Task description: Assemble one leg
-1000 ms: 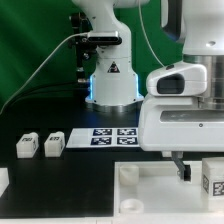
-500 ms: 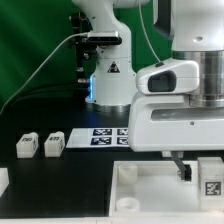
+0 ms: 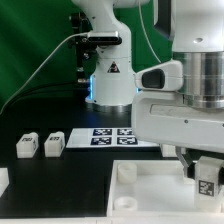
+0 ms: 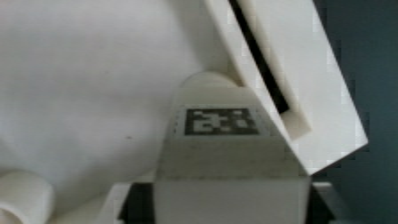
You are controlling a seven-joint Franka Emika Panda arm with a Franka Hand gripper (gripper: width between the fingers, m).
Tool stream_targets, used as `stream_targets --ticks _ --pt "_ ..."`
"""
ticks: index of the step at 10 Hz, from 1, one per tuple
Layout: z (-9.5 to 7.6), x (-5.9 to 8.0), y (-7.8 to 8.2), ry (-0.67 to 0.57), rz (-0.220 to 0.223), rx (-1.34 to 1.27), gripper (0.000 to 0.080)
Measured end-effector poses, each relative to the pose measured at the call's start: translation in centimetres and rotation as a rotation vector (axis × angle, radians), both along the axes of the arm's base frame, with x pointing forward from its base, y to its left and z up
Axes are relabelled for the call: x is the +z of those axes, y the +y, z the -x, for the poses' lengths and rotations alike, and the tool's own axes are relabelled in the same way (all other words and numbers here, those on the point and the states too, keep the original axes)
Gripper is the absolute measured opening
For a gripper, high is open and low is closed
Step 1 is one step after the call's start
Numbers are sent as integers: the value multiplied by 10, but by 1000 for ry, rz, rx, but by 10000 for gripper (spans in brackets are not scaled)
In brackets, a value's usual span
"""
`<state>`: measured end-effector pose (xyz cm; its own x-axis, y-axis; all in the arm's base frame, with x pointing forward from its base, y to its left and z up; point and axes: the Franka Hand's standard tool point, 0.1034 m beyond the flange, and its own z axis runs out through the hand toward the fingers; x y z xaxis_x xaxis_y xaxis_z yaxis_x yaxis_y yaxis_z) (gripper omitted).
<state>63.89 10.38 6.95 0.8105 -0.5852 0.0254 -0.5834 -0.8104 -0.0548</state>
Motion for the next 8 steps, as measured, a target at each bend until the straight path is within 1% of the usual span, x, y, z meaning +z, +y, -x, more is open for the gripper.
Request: stream_targets --ticks 2,4,5,8 --pt "1 0 -3 46 -28 -331 292" --pt "3 0 -2 82 -94 -661 294" --pt "4 0 -1 91 -111 -803 294" --pt "7 0 4 113 -121 -1163 294"
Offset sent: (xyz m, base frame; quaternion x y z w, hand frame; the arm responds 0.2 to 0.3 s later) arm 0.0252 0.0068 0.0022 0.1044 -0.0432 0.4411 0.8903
